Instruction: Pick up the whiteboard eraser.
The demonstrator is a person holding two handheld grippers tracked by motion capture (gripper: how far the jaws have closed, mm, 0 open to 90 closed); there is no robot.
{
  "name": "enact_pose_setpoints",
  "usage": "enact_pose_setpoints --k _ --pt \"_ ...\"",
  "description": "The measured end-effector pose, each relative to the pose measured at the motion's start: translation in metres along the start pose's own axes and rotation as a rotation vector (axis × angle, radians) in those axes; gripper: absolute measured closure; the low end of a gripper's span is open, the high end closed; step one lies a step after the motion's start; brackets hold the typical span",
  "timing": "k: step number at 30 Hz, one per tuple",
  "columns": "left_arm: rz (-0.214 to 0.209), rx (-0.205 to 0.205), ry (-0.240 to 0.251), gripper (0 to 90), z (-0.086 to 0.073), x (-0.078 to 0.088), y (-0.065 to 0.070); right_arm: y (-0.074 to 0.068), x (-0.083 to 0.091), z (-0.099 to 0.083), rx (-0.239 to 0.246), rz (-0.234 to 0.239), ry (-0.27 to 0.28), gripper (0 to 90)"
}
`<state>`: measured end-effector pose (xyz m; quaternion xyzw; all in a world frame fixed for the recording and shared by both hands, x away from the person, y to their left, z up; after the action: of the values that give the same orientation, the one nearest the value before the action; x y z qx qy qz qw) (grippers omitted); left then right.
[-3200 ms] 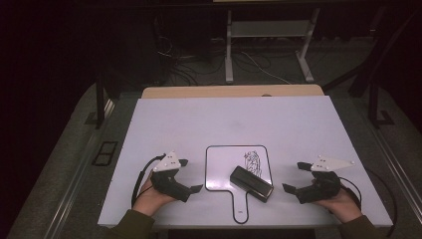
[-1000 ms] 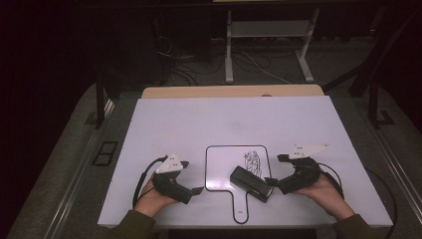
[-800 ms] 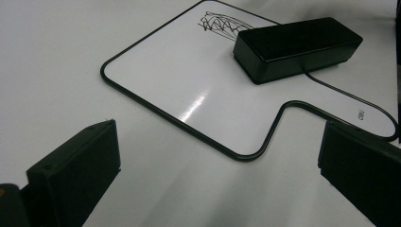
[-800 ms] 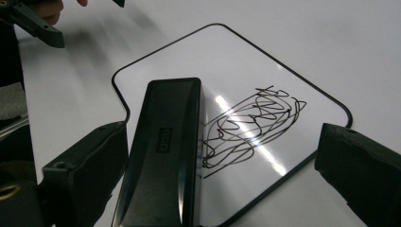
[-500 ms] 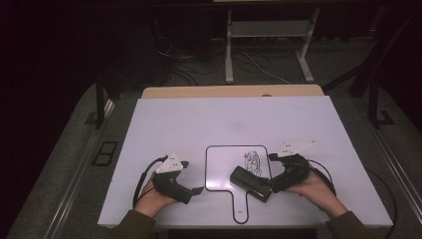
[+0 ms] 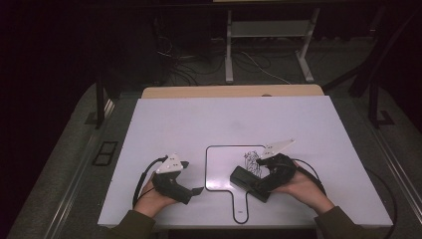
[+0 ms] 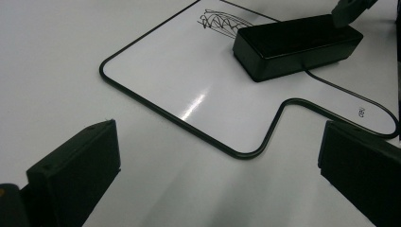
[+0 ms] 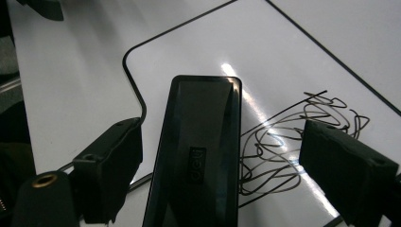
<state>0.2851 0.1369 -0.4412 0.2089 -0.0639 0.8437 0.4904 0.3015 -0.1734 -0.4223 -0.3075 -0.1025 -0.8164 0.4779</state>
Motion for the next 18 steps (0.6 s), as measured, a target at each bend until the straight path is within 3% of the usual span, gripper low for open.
enact_pose_setpoints --k 14,18 --pt "-0.006 0.003 -0.003 0.0 -0.001 0.0 0.0 -0.011 -0.015 -0.007 0.037 -0.018 -0.104 16.0" --pt "-0.006 0.001 -0.007 0.0 -0.001 0.0 0.0 -0.014 -0.016 -0.009 0.054 -0.015 -0.12 21.5"
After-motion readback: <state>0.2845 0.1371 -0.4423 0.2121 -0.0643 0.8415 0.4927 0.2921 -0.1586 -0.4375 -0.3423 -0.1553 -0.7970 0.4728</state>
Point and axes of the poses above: each handheld gripper's, and its own axes: x roughly backward along the jaws, z roughly out of its top, y roughly to its right, the point moved 2 cm from there along -x, roughly forward along the jaws, and after that the axes turned 10 degrees about y, right-handed, at the moved point
